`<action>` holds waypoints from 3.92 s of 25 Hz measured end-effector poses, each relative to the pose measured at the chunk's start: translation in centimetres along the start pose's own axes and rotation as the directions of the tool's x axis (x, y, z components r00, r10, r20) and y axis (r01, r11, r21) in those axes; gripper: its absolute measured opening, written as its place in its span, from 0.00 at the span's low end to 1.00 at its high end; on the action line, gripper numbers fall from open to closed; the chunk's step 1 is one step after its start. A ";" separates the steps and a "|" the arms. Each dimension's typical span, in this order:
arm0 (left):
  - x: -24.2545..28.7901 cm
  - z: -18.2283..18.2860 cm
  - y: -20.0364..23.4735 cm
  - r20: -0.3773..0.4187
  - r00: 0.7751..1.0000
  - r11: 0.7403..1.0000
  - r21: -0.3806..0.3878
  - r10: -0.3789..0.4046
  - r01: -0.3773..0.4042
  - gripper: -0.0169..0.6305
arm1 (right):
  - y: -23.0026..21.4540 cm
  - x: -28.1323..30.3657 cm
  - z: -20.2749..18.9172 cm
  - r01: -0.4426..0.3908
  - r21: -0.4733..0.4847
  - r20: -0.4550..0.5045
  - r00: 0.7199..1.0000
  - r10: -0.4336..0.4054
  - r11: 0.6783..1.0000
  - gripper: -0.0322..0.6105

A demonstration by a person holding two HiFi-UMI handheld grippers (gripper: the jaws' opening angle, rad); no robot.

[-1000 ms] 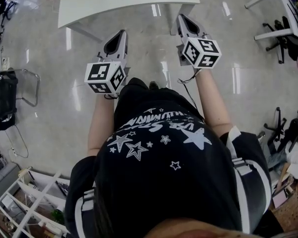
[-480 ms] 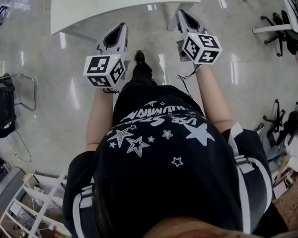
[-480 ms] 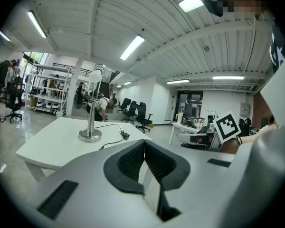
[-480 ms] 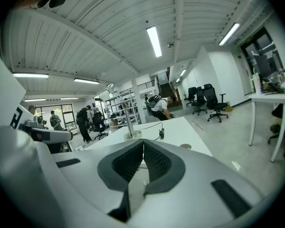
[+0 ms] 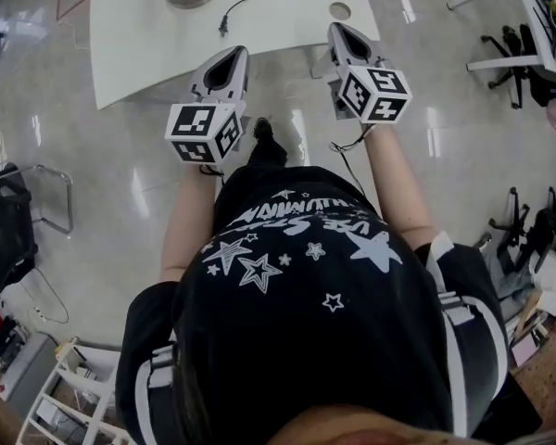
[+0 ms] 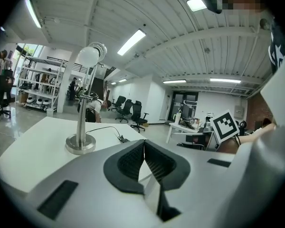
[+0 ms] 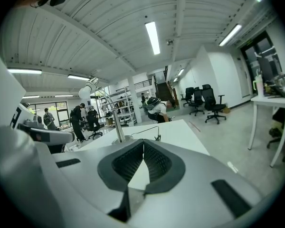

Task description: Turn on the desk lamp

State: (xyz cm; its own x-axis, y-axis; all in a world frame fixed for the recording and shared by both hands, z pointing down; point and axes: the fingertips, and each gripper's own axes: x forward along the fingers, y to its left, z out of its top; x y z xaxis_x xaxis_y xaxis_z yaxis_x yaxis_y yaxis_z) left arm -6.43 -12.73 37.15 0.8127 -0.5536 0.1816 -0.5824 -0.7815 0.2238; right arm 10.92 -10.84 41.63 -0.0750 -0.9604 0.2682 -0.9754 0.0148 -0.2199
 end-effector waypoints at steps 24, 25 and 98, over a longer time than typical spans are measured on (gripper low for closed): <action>9.6 0.4 5.7 -0.074 0.993 0.996 -0.003 -0.091 0.091 0.04 | -3.3 8.3 2.5 0.097 0.016 -0.012 0.995 -0.097 0.995 0.06; 9.9 0.4 5.7 -0.075 0.994 0.997 -0.004 -0.083 0.083 0.04 | -3.6 8.6 2.6 0.091 0.015 -0.012 0.996 -0.091 0.996 0.06; 30.4 -11.0 8.6 -0.387 0.830 0.865 -0.135 0.403 -0.483 0.24 | -9.1 25.1 -1.4 -0.657 -0.102 -0.467 0.694 0.547 0.747 0.06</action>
State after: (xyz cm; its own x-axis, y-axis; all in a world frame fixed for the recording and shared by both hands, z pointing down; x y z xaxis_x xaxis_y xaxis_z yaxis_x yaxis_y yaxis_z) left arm 13.06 -33.10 55.12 0.4328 -0.6627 0.6112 -0.8988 -0.3700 0.2352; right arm 17.60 -34.65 51.70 -0.6829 -0.5286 0.5042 -0.7001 0.6706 -0.2453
